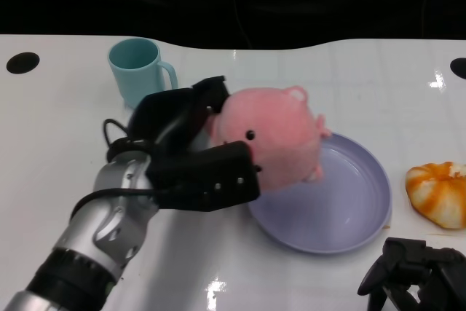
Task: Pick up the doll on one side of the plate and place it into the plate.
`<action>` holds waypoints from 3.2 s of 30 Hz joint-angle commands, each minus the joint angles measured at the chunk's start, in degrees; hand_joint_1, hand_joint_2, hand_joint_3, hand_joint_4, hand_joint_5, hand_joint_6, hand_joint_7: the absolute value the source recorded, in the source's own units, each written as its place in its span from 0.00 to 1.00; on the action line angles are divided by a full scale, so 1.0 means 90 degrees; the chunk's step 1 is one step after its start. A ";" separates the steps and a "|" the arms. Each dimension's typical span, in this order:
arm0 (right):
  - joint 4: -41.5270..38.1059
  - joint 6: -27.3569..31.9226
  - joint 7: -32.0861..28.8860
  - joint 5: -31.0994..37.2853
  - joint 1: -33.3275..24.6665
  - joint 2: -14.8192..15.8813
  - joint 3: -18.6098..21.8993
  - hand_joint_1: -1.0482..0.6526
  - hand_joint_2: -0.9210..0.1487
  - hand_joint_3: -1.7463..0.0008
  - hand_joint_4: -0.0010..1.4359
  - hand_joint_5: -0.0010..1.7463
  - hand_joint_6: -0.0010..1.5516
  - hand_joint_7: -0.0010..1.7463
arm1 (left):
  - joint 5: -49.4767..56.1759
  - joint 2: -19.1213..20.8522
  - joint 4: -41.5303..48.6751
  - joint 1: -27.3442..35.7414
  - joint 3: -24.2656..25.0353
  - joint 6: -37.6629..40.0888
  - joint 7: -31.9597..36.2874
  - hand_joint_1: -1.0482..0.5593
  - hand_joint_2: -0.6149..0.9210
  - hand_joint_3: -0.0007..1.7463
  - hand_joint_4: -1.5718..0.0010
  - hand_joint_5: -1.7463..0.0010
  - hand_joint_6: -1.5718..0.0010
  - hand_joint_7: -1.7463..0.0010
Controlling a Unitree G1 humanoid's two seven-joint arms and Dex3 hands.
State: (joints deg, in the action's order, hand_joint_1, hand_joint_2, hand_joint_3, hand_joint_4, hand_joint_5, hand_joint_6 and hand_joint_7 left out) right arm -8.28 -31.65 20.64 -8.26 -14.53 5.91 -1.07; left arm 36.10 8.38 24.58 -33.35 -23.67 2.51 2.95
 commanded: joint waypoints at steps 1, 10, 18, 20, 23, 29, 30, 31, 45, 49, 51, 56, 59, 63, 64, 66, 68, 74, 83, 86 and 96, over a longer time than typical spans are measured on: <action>0.0105 0.0017 -0.0016 0.0023 -0.0062 0.0069 0.0017 0.07 0.00 0.76 0.65 0.80 0.61 0.62 | 0.0057 -0.0244 0.0257 -0.0396 -0.0158 0.0183 -0.0204 0.54 0.74 0.60 0.43 0.00 0.55 0.00; 0.0230 0.0129 -0.0073 0.0060 -0.0107 0.0043 -0.0011 0.07 0.00 0.77 0.66 0.81 0.61 0.62 | 0.0043 -0.0928 0.1152 -0.0998 -0.0447 0.0279 -0.0163 0.53 0.75 0.56 0.44 0.00 0.56 0.00; 0.0268 0.0151 -0.0142 0.0124 -0.0122 0.0003 -0.0086 0.06 0.00 0.77 0.65 0.81 0.61 0.62 | 0.0064 -0.1214 0.1980 -0.1343 -0.0623 0.0078 -0.0039 0.52 0.81 0.51 0.45 0.00 0.58 0.00; 0.0259 0.0143 -0.0147 0.0126 -0.0117 -0.0002 -0.0095 0.06 0.00 0.77 0.65 0.81 0.61 0.62 | 0.0080 -0.1246 0.2139 -0.1394 -0.0658 -0.0012 0.0053 0.52 0.80 0.50 0.45 0.00 0.58 0.00; 0.0259 0.0103 -0.0155 0.0147 -0.0120 -0.0003 -0.0102 0.06 0.00 0.77 0.65 0.81 0.61 0.62 | 0.0101 -0.1280 0.2217 -0.1439 -0.0721 -0.0012 -0.0039 0.49 0.83 0.32 0.48 0.00 0.51 0.30; 0.0280 0.0112 -0.0134 0.0107 -0.0127 0.0006 -0.0086 0.06 0.00 0.77 0.65 0.80 0.61 0.62 | -0.0041 -0.1192 0.1979 -0.1345 -0.0739 -0.0054 -0.0493 0.42 0.99 0.04 0.63 0.17 0.48 0.91; 0.0286 0.0113 -0.0132 0.0106 -0.0133 0.0013 -0.0081 0.06 0.00 0.77 0.65 0.80 0.61 0.62 | -0.0034 -0.1136 0.1906 -0.1337 -0.0781 -0.0078 -0.0628 0.40 0.99 0.04 0.65 0.22 0.50 0.93; 0.0295 0.0121 -0.0126 0.0099 -0.0139 0.0020 -0.0077 0.06 0.00 0.77 0.65 0.80 0.61 0.62 | 0.0037 -0.1052 0.1817 -0.1348 -0.0873 -0.0094 -0.0793 0.35 1.00 0.05 0.72 0.34 0.55 0.96; 0.0189 -0.0014 -0.0128 0.0129 -0.0090 0.0029 -0.0053 0.08 0.00 0.76 0.64 0.81 0.59 0.62 | 0.0815 -0.0293 0.0611 -0.1290 -0.1477 -0.0194 -0.1948 0.00 1.00 0.33 1.00 1.00 0.99 1.00; 0.0195 -0.0014 -0.0103 0.0083 -0.0098 0.0039 -0.0048 0.08 0.00 0.76 0.64 0.81 0.59 0.63 | 0.0706 -0.0120 0.0204 -0.1090 -0.1343 -0.0261 -0.1980 0.00 1.00 0.34 0.99 1.00 0.99 0.99; 0.0171 -0.0012 -0.0088 0.0056 -0.0089 0.0038 -0.0041 0.08 0.00 0.76 0.64 0.81 0.59 0.63 | 0.0619 -0.0053 0.0026 -0.0973 -0.1260 -0.0303 -0.1961 0.00 1.00 0.33 0.99 1.00 0.98 0.99; 0.0143 -0.0029 -0.0064 0.0040 -0.0094 0.0051 -0.0028 0.07 0.00 0.76 0.64 0.81 0.59 0.63 | 0.0505 0.0158 -0.0528 -0.0656 -0.1067 -0.0358 -0.1975 0.00 1.00 0.33 0.99 0.99 0.98 0.99; 0.0244 0.0097 -0.0105 0.0039 -0.0142 0.0052 -0.0015 0.07 0.00 0.76 0.64 0.82 0.59 0.64 | 0.0395 0.0313 -0.0903 -0.0450 -0.0920 -0.0416 -0.1973 0.00 1.00 0.33 0.97 0.99 0.97 0.99; 0.0346 0.0194 -0.0133 0.0034 -0.0187 0.0053 -0.0008 0.06 0.00 0.77 0.65 0.82 0.60 0.63 | 0.0316 0.0500 -0.1317 -0.0209 -0.0766 -0.0469 -0.1971 0.02 1.00 0.33 0.96 0.98 0.96 0.98; 0.0356 0.0192 -0.0138 0.0043 -0.0192 0.0059 -0.0003 0.06 0.00 0.77 0.65 0.82 0.60 0.63 | 0.0275 0.0583 -0.1464 -0.0104 -0.0688 -0.0537 -0.1947 0.03 1.00 0.33 0.95 0.97 0.95 0.98; 0.0346 0.0171 -0.0137 0.0043 -0.0189 0.0066 0.0005 0.06 0.00 0.76 0.65 0.82 0.60 0.63 | 0.0204 0.0689 -0.1643 0.0050 -0.0567 -0.0659 -0.1903 0.05 1.00 0.32 0.93 0.96 0.94 0.97; 0.0296 0.0114 -0.0095 0.0006 -0.0159 0.0079 0.0012 0.07 0.00 0.76 0.65 0.82 0.60 0.63 | 0.0103 0.0826 -0.1827 0.0261 -0.0414 -0.0860 -0.1772 0.07 1.00 0.32 0.92 0.95 0.93 0.97; 0.0217 0.0072 -0.0041 -0.0030 -0.0098 0.0104 0.0039 0.07 0.00 0.75 0.64 0.82 0.59 0.63 | -0.0372 0.1075 -0.2133 0.0974 0.0115 -0.1522 -0.1515 0.12 1.00 0.29 0.88 0.92 0.89 0.96; 0.0159 0.0036 0.0002 -0.0027 -0.0064 0.0103 0.0062 0.07 0.00 0.76 0.64 0.82 0.59 0.64 | -0.1810 0.1044 -0.2172 0.2014 0.0994 -0.2580 -0.1427 0.17 1.00 0.23 0.81 0.85 0.78 0.93; 0.0195 0.0080 0.0015 -0.0044 -0.0081 0.0109 0.0063 0.07 0.00 0.76 0.65 0.82 0.60 0.64 | -0.2260 0.1075 -0.2138 0.2260 0.1173 -0.2927 -0.1559 0.18 1.00 0.23 0.77 0.81 0.74 0.92; 0.0281 0.0152 0.0024 -0.0062 -0.0118 0.0114 0.0044 0.07 0.00 0.76 0.64 0.82 0.60 0.64 | -0.4700 0.0565 -0.2624 0.3340 0.1718 -0.2410 -0.2370 0.44 0.99 0.10 0.61 0.48 0.50 0.87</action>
State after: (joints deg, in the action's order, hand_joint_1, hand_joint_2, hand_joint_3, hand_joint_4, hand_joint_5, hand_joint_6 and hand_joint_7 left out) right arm -6.25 -30.70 20.86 -8.42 -15.33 6.33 -1.02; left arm -3.81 13.65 2.32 -4.44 -9.40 -20.41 -17.50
